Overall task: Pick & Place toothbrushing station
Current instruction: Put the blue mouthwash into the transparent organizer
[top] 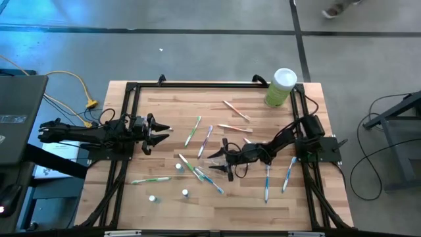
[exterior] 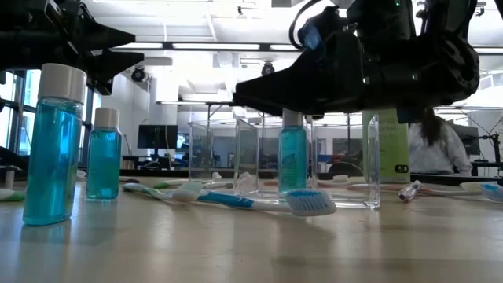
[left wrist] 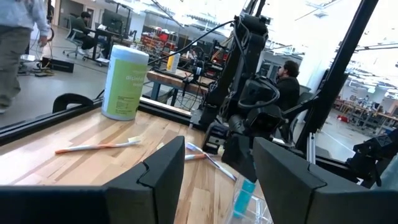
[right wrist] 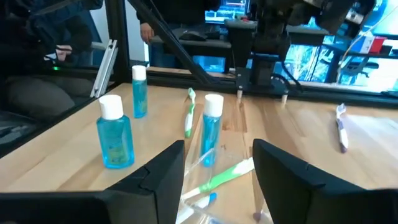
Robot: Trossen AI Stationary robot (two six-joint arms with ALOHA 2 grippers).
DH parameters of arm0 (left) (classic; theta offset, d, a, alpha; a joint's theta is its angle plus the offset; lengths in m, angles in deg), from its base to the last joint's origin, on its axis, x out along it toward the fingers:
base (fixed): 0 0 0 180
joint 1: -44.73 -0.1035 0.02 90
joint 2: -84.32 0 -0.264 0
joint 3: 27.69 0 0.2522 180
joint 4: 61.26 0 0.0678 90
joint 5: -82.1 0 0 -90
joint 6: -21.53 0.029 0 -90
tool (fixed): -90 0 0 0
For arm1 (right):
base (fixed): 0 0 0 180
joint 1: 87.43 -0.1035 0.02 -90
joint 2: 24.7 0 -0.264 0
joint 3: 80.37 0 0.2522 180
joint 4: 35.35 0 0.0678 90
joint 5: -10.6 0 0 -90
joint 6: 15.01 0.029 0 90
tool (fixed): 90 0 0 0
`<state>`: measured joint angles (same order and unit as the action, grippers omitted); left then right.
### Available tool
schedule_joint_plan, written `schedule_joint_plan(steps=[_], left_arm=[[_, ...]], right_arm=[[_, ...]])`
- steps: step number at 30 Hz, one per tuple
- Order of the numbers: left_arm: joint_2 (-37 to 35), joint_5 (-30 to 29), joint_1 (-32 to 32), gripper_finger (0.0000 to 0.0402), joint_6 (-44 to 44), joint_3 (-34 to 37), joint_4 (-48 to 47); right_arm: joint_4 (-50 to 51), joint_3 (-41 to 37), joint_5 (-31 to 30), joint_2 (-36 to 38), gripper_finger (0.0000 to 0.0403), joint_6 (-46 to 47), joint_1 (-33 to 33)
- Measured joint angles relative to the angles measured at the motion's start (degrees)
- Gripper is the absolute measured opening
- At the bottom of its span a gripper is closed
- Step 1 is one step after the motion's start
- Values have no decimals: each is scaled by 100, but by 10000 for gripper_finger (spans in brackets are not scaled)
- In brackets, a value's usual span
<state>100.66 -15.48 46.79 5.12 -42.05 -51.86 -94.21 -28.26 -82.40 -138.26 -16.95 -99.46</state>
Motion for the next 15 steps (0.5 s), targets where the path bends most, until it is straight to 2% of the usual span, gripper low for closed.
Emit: schedule_joint_plan(steps=[6,15], left_arm=[[0,15,2,186,-8,0,-1],[273,428,24,186,-194,-19,230]], right_arm=[[1087,-2,1,697,183,-85,-8],[2725,-2,-228,1950,184,-288,-271]])
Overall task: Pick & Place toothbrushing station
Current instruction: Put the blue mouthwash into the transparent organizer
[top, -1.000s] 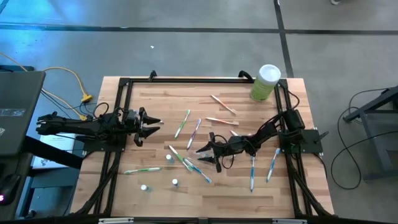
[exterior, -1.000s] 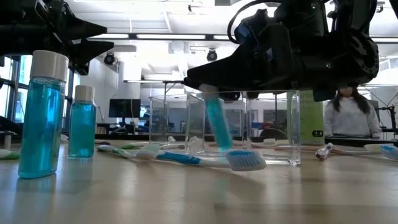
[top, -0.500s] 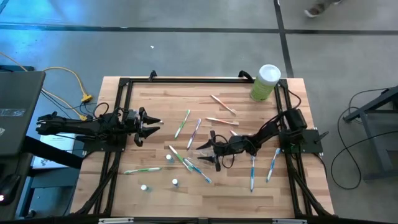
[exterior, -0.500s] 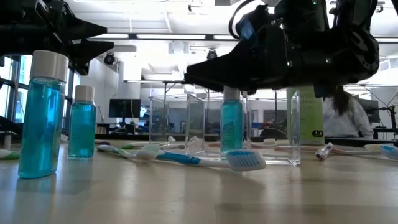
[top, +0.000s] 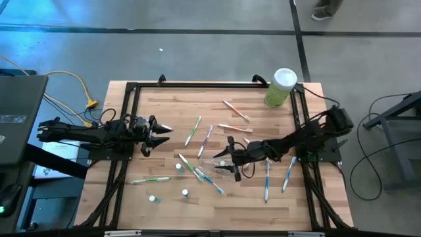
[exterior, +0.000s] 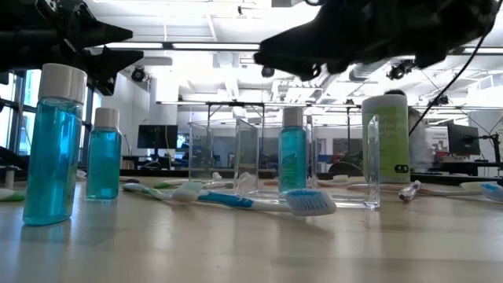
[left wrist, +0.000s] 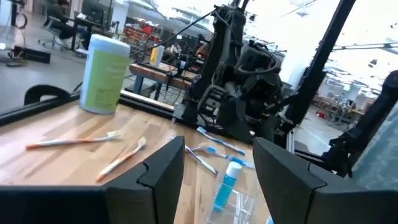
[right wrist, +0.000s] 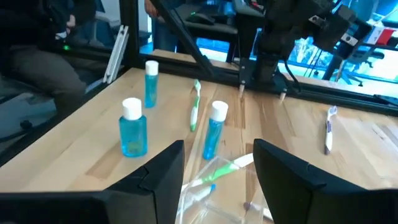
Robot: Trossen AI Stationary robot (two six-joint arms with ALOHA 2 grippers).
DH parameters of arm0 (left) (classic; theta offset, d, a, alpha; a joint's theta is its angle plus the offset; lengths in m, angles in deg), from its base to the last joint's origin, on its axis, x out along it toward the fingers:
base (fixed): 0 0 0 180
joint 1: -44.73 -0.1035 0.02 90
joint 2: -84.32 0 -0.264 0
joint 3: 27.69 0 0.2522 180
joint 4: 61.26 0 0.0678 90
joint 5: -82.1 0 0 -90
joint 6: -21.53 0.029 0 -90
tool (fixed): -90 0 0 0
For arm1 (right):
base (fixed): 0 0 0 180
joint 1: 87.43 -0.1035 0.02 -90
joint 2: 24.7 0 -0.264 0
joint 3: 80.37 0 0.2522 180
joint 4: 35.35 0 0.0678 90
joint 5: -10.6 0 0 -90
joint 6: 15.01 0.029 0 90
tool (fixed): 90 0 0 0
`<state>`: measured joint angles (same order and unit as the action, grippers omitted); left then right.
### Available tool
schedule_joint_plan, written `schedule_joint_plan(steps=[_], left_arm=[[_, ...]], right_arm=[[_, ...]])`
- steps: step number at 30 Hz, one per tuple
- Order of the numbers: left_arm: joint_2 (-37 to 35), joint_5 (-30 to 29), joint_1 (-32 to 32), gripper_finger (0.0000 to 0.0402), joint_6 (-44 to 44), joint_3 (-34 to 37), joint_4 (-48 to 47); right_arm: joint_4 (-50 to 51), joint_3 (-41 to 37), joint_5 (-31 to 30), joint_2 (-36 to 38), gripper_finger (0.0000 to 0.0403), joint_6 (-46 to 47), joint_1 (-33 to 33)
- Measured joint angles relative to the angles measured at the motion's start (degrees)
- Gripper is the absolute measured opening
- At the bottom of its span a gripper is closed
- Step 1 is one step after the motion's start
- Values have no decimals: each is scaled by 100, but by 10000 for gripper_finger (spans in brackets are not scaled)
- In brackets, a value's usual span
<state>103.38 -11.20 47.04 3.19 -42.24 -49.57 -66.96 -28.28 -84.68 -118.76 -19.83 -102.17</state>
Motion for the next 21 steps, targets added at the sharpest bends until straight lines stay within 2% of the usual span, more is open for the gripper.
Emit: schedule_joint_plan(steps=[4,10,16,21], left_arm=[[301,-9,209,186,238,-149,-104],[1175,-338,809,186,712,-660,-81],[2210,-1226,1635,186,1039,-1203,-92],[3006,-1875,2333,186,1101,-1525,-105]], right_arm=[[595,-1,-79,395,184,-110,-152],[751,0,-344,590,186,-360,-342],[858,0,-827,588,187,-424,-462],[1105,0,-830,586,186,-313,-543]])
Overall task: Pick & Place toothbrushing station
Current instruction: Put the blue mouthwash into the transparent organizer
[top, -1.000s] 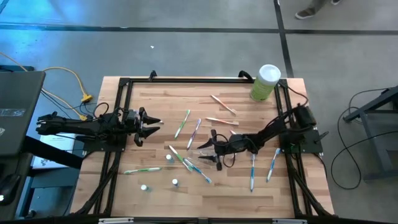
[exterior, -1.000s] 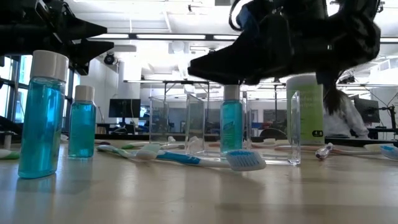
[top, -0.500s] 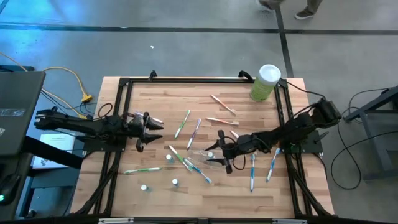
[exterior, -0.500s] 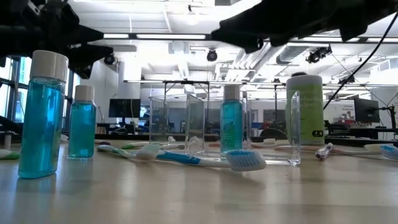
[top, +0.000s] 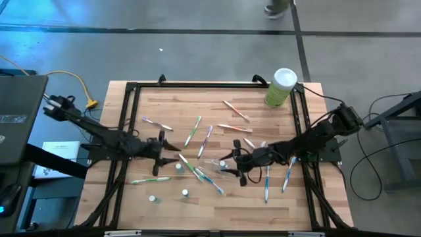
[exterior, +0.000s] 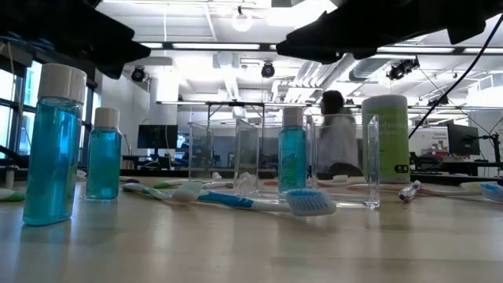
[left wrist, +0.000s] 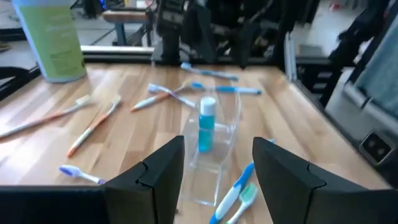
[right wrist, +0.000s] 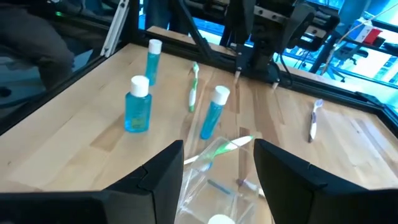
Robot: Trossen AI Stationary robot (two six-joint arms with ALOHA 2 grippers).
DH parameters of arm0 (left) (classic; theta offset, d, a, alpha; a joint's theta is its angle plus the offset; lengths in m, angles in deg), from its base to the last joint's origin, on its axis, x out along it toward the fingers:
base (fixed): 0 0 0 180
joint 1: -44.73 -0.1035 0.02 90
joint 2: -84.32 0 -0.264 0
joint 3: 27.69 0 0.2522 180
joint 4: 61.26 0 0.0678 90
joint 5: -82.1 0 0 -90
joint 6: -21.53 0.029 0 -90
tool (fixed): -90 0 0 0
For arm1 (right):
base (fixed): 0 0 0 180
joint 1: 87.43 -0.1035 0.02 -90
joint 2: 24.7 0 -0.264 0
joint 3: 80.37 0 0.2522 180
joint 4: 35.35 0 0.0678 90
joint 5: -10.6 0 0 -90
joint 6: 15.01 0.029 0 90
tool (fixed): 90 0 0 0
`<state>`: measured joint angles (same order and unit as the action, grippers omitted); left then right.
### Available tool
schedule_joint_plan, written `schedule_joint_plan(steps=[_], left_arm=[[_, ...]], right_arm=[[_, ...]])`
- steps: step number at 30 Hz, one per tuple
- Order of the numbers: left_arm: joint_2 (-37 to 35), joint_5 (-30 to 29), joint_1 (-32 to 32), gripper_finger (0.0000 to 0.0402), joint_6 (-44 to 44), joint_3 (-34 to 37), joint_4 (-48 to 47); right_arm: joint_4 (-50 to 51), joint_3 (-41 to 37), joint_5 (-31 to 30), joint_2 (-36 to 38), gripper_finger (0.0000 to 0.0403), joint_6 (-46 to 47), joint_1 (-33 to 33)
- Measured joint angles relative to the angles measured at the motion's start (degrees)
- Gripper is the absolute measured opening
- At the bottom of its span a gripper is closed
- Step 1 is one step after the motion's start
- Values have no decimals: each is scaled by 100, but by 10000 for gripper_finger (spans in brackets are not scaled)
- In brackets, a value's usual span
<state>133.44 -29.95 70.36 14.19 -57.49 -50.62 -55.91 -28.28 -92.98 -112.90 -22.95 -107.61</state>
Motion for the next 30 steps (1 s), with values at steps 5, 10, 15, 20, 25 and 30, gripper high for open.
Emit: schedule_joint_plan(steps=[5,10,15,20,25,30], left_arm=[[532,-801,531,186,-35,-89,-4],[933,-972,812,186,-252,-89,-4],[1071,-976,968,186,-338,-89,-2],[1068,-976,1020,186,-469,-89,4],[1068,-976,1016,186,-766,-89,-311],[1068,-974,1014,186,-1078,-89,-698]], right_arm=[[30,0,1,-1,186,5,-129],[48,0,19,-2,185,20,-222],[52,0,19,-2,185,74,-288],[76,0,22,-4,185,171,-300],[78,0,32,-4,185,234,-299],[76,0,47,-7,185,234,-298]])
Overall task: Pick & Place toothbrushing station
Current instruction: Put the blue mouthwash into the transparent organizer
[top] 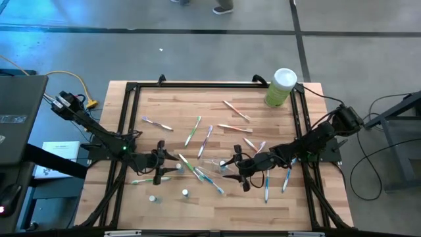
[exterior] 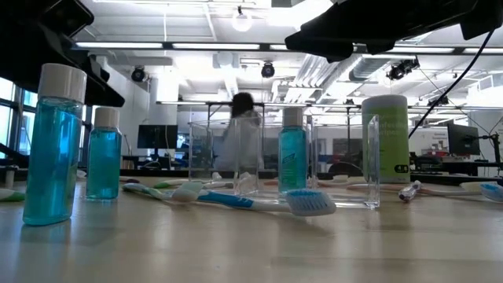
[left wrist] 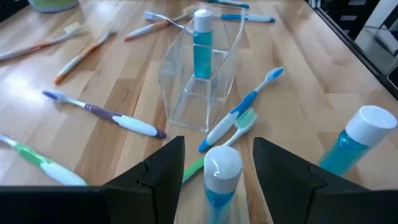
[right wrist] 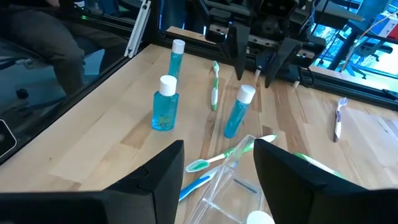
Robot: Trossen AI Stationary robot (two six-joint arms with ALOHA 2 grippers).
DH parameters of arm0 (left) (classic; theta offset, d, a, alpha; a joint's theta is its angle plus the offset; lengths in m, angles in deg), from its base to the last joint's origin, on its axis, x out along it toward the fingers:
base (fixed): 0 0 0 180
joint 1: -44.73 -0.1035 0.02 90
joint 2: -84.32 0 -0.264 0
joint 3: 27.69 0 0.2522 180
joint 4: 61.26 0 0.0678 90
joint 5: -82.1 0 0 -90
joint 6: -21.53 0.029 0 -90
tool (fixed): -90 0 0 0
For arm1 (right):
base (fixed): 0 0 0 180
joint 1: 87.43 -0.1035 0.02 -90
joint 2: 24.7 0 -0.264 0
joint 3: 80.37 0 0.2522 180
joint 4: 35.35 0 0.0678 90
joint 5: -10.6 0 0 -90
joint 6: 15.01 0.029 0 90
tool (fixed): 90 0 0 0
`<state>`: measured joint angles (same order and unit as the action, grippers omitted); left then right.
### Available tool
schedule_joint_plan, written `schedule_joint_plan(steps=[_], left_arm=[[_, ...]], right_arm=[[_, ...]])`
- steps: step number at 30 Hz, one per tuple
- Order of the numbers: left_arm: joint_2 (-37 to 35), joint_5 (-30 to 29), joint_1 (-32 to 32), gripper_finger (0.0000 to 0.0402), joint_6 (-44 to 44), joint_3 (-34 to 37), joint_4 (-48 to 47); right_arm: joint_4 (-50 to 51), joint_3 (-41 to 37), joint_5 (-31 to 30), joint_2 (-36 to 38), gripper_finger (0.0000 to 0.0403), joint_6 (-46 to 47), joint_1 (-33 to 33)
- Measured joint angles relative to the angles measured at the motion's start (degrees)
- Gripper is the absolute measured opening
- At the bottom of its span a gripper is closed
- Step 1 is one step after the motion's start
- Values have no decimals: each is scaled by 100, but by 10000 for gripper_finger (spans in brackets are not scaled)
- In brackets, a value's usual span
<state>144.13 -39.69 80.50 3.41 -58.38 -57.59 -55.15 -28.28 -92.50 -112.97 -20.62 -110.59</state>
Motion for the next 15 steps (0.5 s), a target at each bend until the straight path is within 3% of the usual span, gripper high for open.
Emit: schedule_joint_plan(steps=[15], left_arm=[[206,20,0,186,44,17,-40]], right_arm=[[-2,0,-26,0,185,0,0]])
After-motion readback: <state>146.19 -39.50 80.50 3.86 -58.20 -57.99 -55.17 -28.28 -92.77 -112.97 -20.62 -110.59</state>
